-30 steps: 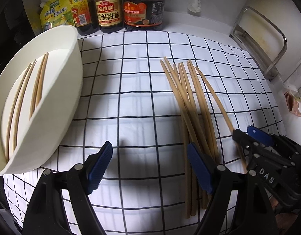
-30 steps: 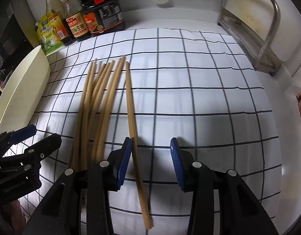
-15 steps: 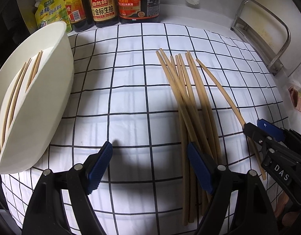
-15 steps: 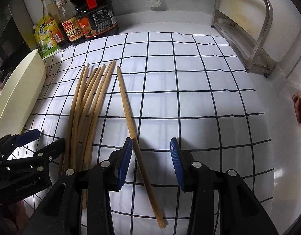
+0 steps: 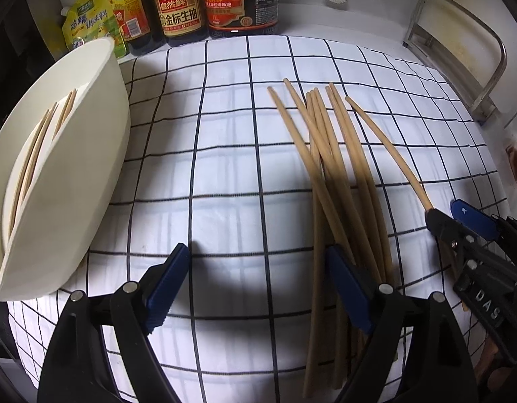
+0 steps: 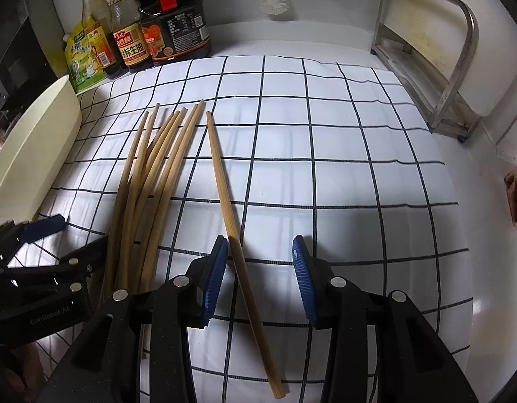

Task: Organize utensils
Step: 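Grasp one chopstick with the left tool while the right tool grasps another, then carry chopsticks to the plate and open the left tool while the right lowers its chopstick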

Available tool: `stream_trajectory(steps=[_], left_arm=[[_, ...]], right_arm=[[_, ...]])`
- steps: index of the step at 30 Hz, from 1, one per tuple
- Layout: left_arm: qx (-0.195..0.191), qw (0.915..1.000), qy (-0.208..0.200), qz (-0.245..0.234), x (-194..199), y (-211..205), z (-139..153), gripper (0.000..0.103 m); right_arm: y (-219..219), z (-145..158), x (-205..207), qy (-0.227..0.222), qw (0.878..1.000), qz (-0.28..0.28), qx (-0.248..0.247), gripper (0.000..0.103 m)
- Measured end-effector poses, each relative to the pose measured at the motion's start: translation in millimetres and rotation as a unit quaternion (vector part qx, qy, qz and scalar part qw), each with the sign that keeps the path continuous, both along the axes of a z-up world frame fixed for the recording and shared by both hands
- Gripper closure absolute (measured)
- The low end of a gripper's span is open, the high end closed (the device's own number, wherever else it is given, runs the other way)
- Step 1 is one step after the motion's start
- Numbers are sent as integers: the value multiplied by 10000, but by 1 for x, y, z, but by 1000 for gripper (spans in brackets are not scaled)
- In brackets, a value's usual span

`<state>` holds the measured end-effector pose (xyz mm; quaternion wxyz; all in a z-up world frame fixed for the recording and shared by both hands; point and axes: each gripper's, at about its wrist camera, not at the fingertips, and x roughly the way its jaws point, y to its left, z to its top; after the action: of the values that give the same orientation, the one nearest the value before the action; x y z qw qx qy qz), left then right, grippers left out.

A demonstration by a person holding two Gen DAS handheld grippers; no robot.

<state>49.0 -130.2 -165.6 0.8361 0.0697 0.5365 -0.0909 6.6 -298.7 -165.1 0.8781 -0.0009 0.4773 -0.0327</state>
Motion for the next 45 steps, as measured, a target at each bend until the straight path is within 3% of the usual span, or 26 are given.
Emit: stream_trajectory(steps=[2, 5, 7, 10, 11, 16, 32, 38, 45], left_arm=[[-25, 10000, -42, -24, 1, -2, 1, 28], [-103, 9998, -72, -124, 1, -8, 4, 48], [-114, 9997, -98, -216, -2, -13, 6, 67], [-148, 9993, -85, -326, -3, -17, 7, 92], [-164, 9992, -67, -348, -3, -18, 7, 95], [-202, 9990, 22, -401, -1, -18, 7, 96], [-217, 9982, -282, -490, 3, -18, 40, 96], [-401, 9977, -354, -406, 3, -1, 61, 96], [-556, 9966, -564, -222, 7, 36, 93, 96]], right_arm=[[4, -1, 1, 9, 9999, 78, -106, 64], [10, -1, 3, 5, 9996, 218, -154, 67], [13, -1, 3, -1, 9994, 302, -141, 74], [16, -1, 3, 2, 9992, 374, -162, 94], [16, 0, 3, 6, 9992, 381, -137, 95], [13, 2, 3, 27, 9994, 333, 51, 97], [-2, 27, -6, -167, 9995, -10, 264, 97], [0, 46, -11, -259, 9991, -83, 332, 97], [36, 78, -3, -454, 9979, 150, 433, 97]])
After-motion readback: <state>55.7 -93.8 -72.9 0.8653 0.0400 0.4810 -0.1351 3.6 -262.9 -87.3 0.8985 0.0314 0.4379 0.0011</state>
